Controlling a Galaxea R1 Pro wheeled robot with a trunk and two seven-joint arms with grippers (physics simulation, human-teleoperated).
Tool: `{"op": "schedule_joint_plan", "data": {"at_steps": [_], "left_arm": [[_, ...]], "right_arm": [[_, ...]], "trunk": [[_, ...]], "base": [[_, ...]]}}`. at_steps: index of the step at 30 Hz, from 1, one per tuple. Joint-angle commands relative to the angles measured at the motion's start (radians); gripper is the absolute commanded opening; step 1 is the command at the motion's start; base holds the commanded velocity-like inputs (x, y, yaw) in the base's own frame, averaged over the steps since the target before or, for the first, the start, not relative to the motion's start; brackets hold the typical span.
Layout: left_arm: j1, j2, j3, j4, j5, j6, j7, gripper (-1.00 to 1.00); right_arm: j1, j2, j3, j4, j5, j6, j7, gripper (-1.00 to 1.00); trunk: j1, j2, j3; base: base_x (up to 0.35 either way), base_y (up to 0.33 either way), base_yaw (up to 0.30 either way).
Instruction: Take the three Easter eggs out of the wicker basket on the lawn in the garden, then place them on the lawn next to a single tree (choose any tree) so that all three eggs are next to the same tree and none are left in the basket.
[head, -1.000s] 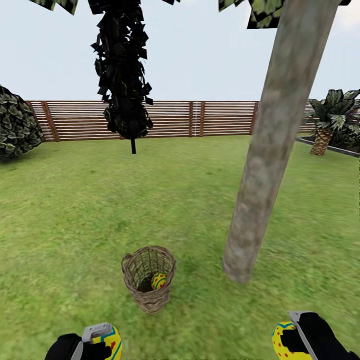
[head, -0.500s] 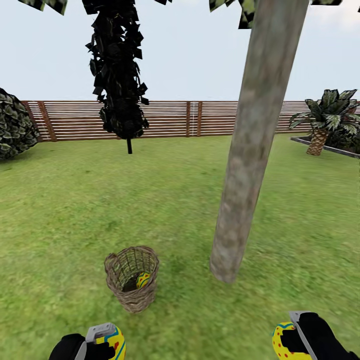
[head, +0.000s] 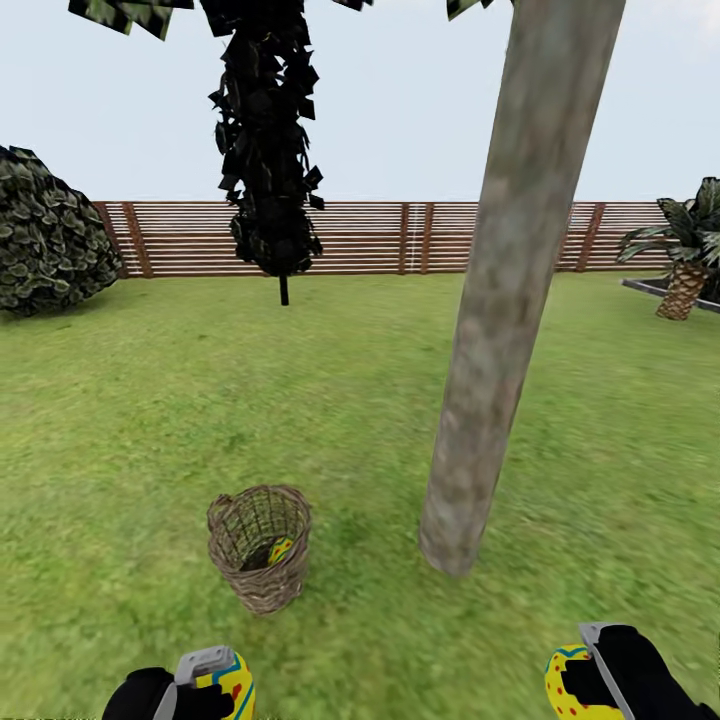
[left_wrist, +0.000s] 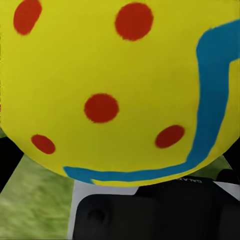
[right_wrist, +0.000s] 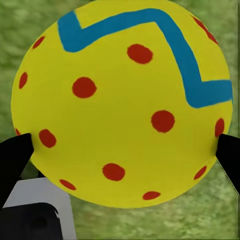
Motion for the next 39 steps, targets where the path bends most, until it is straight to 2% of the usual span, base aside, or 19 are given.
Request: {"op": "schedule_joint_plan", "data": {"at_steps": [1, 18, 19, 21, 24, 39], "left_arm": [[-0.001, 0.000, 0.002, -0.001, 0.004, 0.006, -0.001, -1.00], [-0.001, -0.001, -0.008, 0.010, 0.006, 0.005, -0.002, -1.00], [-0.001, -0.002, -0.009, 0.010, 0.006, 0.005, -0.001, -1.00], [-0.001, -0.021, -0.009, 0.013, 0.003, 0.005, 0.002, -1.00], [-0.001, -0.027, -0.009, 0.014, 0.003, 0.005, -0.001, -1.00], [-0.001, -0.017, 0.002, 0.002, 0.013, 0.013, -0.011, -1.00]], "right_arm": [[0.000, 0.000, 0.000, -0.001, 0.008, 0.004, 0.006, -1.00], [0.000, 0.000, -0.001, -0.001, 0.008, 0.024, 0.006, -1.00], [0.000, 0.000, -0.001, -0.001, 0.008, 0.024, 0.006, -1.00], [0.000, 0.000, -0.002, -0.002, 0.007, 0.024, 0.006, -1.00], [0.000, 0.000, -0.001, -0.002, 0.007, 0.024, 0.006, -1.00], [0.000, -0.007, -0.004, -0.003, 0.006, 0.024, 0.006, -1.00]], "trunk": [[0.000, -0.001, -0.001], [0.000, -0.001, -0.001], [0.000, -0.001, -0.001], [0.000, -0.001, -0.001], [0.000, -0.001, -0.001], [0.000, -0.001, -0.001]], "base": [[0.000, -0.347, 0.035], [0.044, -0.343, 0.002], [0.178, -0.316, 0.000], [0.181, -0.314, 0.000], [0.182, -0.313, 0.000], [0.195, -0.303, 0.000]]}}
